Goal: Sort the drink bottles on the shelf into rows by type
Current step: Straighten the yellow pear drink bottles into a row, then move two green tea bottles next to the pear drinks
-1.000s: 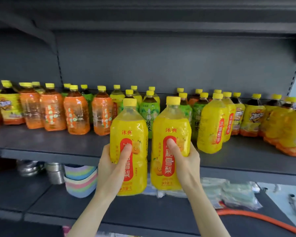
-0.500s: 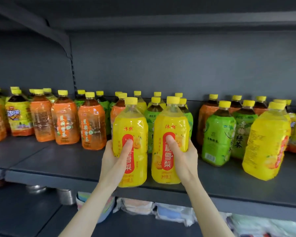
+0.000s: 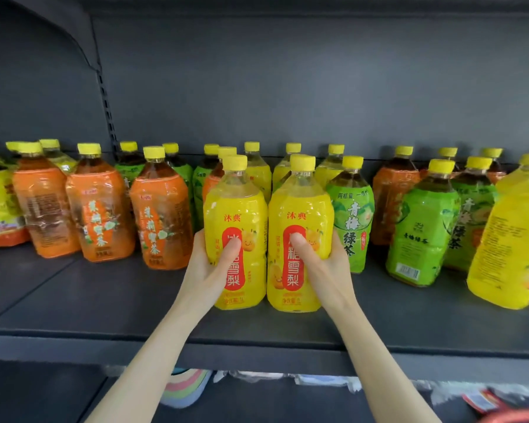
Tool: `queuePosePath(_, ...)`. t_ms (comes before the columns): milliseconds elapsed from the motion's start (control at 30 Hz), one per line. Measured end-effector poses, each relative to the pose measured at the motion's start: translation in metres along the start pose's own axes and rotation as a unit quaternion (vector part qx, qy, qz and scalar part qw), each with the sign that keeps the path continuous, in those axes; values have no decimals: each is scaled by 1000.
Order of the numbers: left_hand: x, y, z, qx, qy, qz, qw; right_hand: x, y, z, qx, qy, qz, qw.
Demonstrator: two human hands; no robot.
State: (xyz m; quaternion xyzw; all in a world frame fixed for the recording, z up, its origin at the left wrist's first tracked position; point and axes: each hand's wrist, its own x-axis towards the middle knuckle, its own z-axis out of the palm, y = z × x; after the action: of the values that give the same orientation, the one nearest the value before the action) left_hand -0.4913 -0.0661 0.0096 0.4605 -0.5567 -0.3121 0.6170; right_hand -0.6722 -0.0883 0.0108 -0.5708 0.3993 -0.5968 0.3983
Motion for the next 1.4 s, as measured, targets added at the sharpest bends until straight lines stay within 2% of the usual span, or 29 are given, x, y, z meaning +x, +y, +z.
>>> queuePosePath(133,8,-6,-12,14,-47,-7,999,-2,5,11,-65,58,4,996)
queuePosePath(233,15,-14,-20,73,-56,0,996,-4,5,18,-92,88,0,992)
queuePosePath(533,14,-21,-20,121,-8,62,991,-17,-6,29,-218,143,-36,965)
queuePosePath(700,4,-19,-19,151,-1,86,985,-23,-11,26,-268,112,-52,956)
queuePosePath(833,-5,-22,-19,116,-11,74,990,-29,-14,21,-261,81,-44,961)
queuePosePath(967,-13,-17,-19,198,61,93,974,-31,-20,12,-260,51,-27,964)
queuePosePath(1067,-22,-16,-18,237,96,110,961,-34,-27,5,-298,31,-33,953)
queuePosePath(1200,-43,-9,-7,196,144,141,960,-37,-32,-13,-358,44,-44,932)
queuePosePath(1300,-52,0,15,177,119,191,958,-34,-34,-32,-362,74,-60,927)
queuePosePath(1400,-54,6,43,162,95,201,961,-27,-38,-52,-344,95,-78,931)
